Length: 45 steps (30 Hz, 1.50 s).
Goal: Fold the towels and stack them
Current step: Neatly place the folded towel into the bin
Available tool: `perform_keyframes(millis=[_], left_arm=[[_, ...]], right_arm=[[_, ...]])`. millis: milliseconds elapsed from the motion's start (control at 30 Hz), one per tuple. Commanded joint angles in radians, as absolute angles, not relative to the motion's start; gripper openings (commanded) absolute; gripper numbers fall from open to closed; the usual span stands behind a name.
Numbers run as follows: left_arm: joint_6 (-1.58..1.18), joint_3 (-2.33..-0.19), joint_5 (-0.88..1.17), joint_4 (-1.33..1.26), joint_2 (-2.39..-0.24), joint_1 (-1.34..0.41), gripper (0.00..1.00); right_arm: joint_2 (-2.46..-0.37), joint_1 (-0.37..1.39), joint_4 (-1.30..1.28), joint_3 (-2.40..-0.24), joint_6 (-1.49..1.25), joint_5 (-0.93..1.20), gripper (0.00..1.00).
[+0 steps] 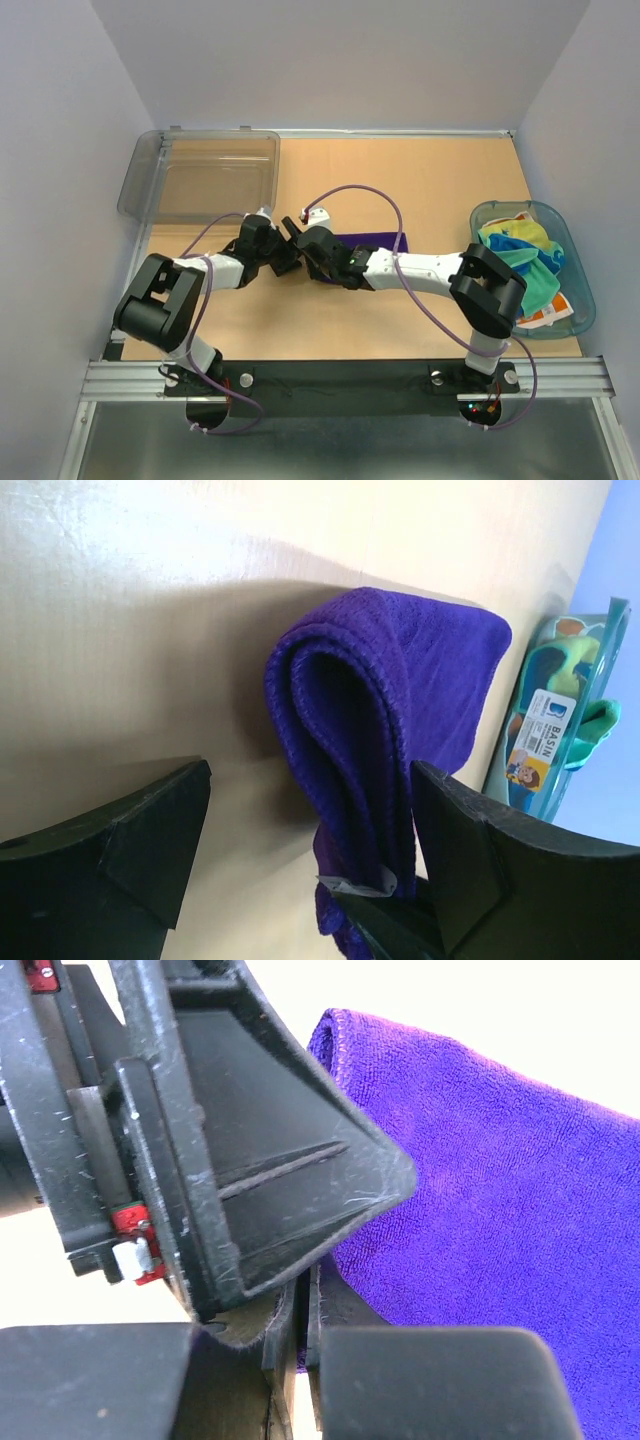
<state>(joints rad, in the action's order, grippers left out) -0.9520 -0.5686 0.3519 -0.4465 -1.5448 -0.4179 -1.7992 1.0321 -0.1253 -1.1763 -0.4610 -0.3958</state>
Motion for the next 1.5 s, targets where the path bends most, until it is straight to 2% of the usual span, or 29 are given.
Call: perform_keyframes(millis=[0, 433, 533, 567, 600, 700, 800, 833, 867, 933, 967, 1033, 1067, 1167, 1467], left_arm=[[-0.974, -0.563, 0.338, -0.466, -1.571, -0.449, 0.9], [-1.038, -0.572, 0.292, -0.538, -1.635, -0.498, 0.74], [-1.051, -0.555, 0.273, -0.557, -1.632, -0.502, 0.62], [-1.052, -0.551, 0.261, -0.56, -1.626, -0.502, 0.55], [-1.052, -0.545, 0.253, -0.561, -1.621, -0.502, 0.53], [-1.039, -0.545, 0.233, -0.561, -1.611, -0.502, 0.27], [-1.011, -0.552, 0.232, -0.56, -1.614, -0.502, 0.1], [-0.988, -0.557, 0.233, -0.557, -1.615, -0.502, 0.0], [-0.976, -0.56, 0.235, -0.555, -1.615, -0.502, 0.0], [-0.951, -0.571, 0.238, -0.542, -1.611, -0.5, 0.0], [-0.928, -0.578, 0.236, -0.534, -1.602, -0.502, 0.0], [-0.902, -0.594, 0.233, -0.496, -1.592, -0.502, 0.0], [-0.866, -0.606, 0.224, -0.476, -1.583, -0.502, 0.0], [-0.799, -0.679, 0.203, -0.366, -1.571, -0.5, 0.0], [-0.546, -1.014, 0.15, -0.014, -1.582, -0.43, 0.0]], right_arm=[[-1.776, 1.032, -0.048, -1.149, -0.477, -0.4, 0.01], [-1.769, 1.031, -0.032, -1.132, -0.486, -0.385, 0.01], [-1.764, 1.032, -0.031, -1.132, -0.485, -0.383, 0.01], [-1.764, 1.032, -0.031, -1.131, -0.485, -0.38, 0.01], [-1.764, 1.032, -0.031, -1.128, -0.485, -0.377, 0.01], [-1.759, 1.032, -0.028, -1.117, -0.486, -0.376, 0.01], [-1.75, 1.032, -0.028, -1.104, -0.488, -0.377, 0.01], [-1.741, 1.032, -0.025, -1.104, -0.486, -0.382, 0.04], [-1.737, 1.032, -0.025, -1.1, -0.483, -0.383, 0.12], [-1.72, 1.032, -0.025, -1.088, -0.474, -0.39, 0.34], [-1.7, 1.032, -0.025, -1.074, -0.469, -0.394, 0.52], [-1.675, 1.032, -0.026, -1.062, -0.442, -0.397, 0.67], [-1.658, 1.031, -0.028, -1.051, -0.433, -0.399, 0.81], [-1.576, 1.019, -0.044, -1.002, -0.403, -0.397, 1.0], [-1.237, 0.963, -0.215, -0.836, -0.357, -0.54, 1.0]])
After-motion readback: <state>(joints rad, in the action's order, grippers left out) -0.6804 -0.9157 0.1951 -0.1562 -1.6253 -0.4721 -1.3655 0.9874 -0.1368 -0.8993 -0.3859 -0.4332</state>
